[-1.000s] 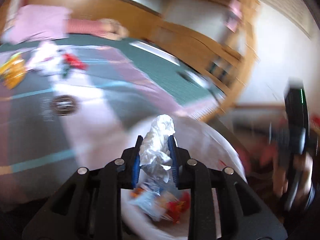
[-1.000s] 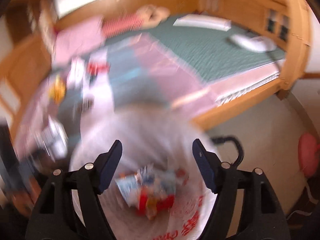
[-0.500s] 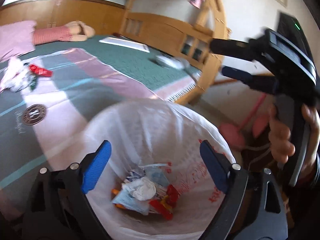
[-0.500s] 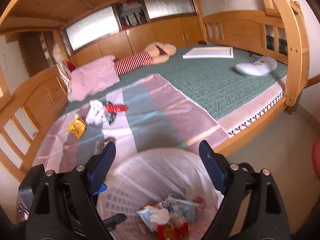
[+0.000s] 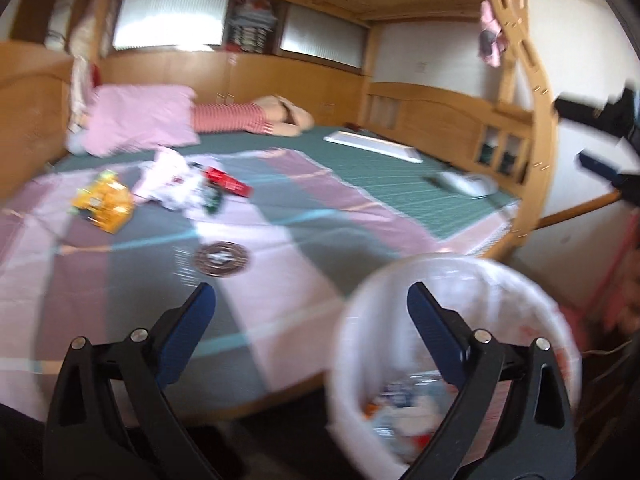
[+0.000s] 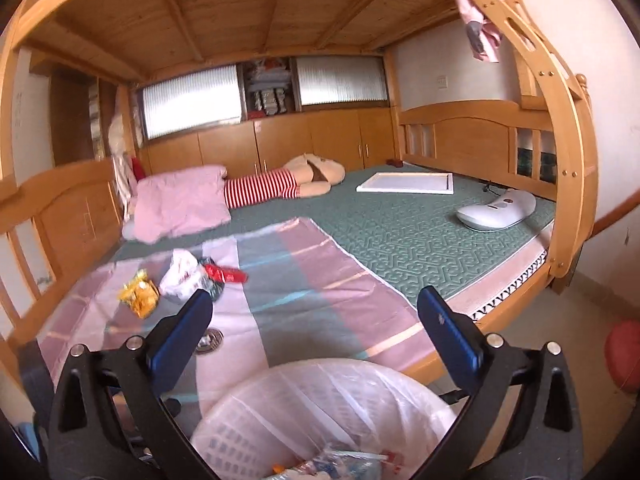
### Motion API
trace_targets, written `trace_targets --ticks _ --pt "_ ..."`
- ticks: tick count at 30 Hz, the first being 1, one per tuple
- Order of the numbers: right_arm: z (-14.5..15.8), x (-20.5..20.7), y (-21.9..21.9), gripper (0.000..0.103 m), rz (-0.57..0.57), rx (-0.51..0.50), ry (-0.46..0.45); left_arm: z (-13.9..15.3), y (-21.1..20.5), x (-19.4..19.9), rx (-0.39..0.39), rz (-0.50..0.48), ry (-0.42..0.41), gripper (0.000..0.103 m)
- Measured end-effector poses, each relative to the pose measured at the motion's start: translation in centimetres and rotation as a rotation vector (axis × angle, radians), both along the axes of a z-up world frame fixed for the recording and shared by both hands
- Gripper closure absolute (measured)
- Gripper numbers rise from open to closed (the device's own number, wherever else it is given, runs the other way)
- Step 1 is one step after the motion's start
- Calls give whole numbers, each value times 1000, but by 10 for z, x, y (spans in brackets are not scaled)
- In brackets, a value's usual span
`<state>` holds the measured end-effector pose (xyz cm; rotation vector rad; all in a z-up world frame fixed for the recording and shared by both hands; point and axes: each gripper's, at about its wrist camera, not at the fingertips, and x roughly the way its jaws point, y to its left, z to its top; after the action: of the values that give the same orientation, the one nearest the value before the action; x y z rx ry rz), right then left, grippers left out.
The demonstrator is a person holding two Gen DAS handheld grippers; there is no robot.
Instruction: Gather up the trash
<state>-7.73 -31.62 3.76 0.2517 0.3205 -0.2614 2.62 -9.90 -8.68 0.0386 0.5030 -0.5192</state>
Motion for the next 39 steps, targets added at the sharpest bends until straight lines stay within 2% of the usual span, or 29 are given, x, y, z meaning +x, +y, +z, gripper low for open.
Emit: trace_targets --ticks 2,7,12,16,23,28,39 --pt "1 2 -3 3 21 44 5 -1 4 1 32 28 -15 6" --pt "1 6 -1 3 56 76 38 0 7 0 39 38 -21 6" --pt "1 5 13 3 80 4 61 -1 6 6 -9 57 16 5" --pt "0 6 19 3 91 -56 80 -5 5 9 7 73 26 5" --pt "-7 13 24 3 142 0 108 -9 22 15 -8 134 58 5" --pt "-5 13 33 3 155 -45 113 -12 31 22 -40 170 101 5" --pt "-5 17 43 3 165 -87 132 -12 33 22 -32 185 109 4"
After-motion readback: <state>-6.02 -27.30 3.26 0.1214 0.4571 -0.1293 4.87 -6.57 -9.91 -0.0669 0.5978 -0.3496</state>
